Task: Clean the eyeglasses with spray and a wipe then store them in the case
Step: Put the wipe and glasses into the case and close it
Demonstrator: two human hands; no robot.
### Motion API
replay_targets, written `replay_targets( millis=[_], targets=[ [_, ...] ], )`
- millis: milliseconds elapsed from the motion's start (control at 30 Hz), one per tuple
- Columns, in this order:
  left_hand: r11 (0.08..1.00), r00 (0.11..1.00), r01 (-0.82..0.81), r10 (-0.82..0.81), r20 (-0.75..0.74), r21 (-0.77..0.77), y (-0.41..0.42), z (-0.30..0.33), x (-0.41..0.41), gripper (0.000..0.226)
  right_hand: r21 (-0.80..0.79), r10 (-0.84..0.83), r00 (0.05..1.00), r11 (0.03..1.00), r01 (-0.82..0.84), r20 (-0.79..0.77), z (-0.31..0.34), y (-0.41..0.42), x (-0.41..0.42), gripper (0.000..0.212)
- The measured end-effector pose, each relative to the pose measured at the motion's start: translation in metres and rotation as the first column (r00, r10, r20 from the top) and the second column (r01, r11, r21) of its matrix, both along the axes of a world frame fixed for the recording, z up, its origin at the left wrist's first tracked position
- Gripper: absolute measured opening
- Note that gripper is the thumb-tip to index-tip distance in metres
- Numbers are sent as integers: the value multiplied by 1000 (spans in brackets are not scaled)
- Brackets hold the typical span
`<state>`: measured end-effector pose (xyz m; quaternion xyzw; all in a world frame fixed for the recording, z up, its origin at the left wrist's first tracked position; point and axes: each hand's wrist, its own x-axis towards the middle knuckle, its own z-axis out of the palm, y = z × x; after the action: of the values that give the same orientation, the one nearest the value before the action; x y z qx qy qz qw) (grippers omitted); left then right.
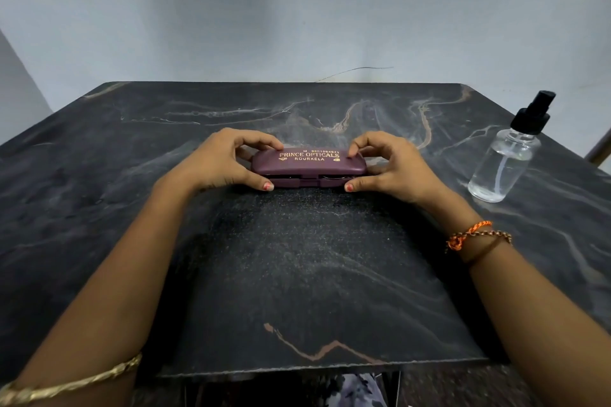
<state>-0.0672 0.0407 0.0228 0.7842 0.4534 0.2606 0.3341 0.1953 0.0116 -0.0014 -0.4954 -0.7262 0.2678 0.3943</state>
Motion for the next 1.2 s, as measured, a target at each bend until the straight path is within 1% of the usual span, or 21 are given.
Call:
replay_targets(
  millis=[100,200,300,433,500,633,800,1033,1200],
  targets=[
    [998,1000,-10,12,-25,57,-1,-1,1,56,30,-13,998,999,12,55,1,-4,0,47],
    [993,998,-5,13,-62,120,-1,-2,2,60,100,-35,983,995,17,181,5,-8,-1,51],
    [983,996,-17,32,-82,185,-2,-3,4,64,184,-67,952,983,11,298,8,-10,-3,50],
    [953,992,-11,49,-119,301,-1,-5,7,62,238,-72,936,971,-13,346,9,-12,-4,47],
    [946,986,6,48,-158,324,0,-6,8,61,270,-70,928,962,-34,366,8,-12,-4,45],
    [943,977,20,51,-205,332,1,-6,7,61,314,-97,914,949,-34,394,6,-12,-4,45],
    [948,972,26,50,-228,318,3,-6,8,60,334,-110,907,942,-35,406,5,-12,-5,46],
    [957,973,31,37,-226,290,4,-5,8,57,332,-125,901,943,-23,416,3,-11,-5,44],
    [962,981,8,45,-188,272,4,-7,9,56,308,-121,917,952,-2,380,3,-11,-5,44]
  ],
)
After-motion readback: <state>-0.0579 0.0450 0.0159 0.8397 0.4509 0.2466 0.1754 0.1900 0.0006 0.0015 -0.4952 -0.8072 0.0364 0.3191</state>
